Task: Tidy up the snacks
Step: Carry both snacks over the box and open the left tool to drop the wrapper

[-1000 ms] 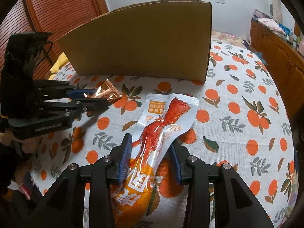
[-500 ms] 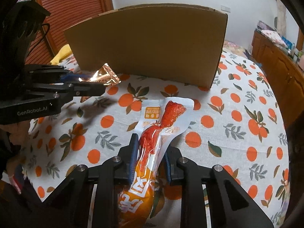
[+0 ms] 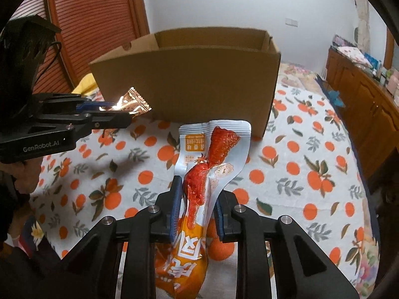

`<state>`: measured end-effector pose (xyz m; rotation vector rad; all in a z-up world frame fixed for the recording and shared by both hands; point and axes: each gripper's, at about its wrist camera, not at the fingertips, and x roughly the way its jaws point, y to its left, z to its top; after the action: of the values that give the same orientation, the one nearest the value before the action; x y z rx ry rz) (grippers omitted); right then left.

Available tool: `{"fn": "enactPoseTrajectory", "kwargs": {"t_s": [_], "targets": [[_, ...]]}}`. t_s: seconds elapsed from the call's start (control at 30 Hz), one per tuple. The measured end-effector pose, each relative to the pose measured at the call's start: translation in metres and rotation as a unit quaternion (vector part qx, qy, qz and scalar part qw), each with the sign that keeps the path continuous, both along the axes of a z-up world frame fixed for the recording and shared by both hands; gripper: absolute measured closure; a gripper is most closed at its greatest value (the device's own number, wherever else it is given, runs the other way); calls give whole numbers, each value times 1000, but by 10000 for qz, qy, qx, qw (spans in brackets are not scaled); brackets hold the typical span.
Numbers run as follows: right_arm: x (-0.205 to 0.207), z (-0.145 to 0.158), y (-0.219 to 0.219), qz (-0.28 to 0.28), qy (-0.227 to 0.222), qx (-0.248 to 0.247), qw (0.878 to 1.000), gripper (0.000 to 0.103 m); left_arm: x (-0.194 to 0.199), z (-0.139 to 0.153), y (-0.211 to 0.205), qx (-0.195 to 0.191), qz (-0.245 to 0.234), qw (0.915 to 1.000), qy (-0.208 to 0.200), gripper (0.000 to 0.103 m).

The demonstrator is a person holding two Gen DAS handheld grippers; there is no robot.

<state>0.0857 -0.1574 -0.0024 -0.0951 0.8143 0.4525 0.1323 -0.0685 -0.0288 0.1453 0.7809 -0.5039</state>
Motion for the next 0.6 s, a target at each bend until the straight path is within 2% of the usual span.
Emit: {"fn": "enactPoseTrajectory", "kwargs": {"t_s": [0.27,0.6], "targets": [[0,19,-3,4,-227,32,9997,83,-2,18,3,-51,38,9998,-188,85],[5,64,-6,95,-728,33,9973,83,6,51,8,-73,113,9985,-525,85]]}}
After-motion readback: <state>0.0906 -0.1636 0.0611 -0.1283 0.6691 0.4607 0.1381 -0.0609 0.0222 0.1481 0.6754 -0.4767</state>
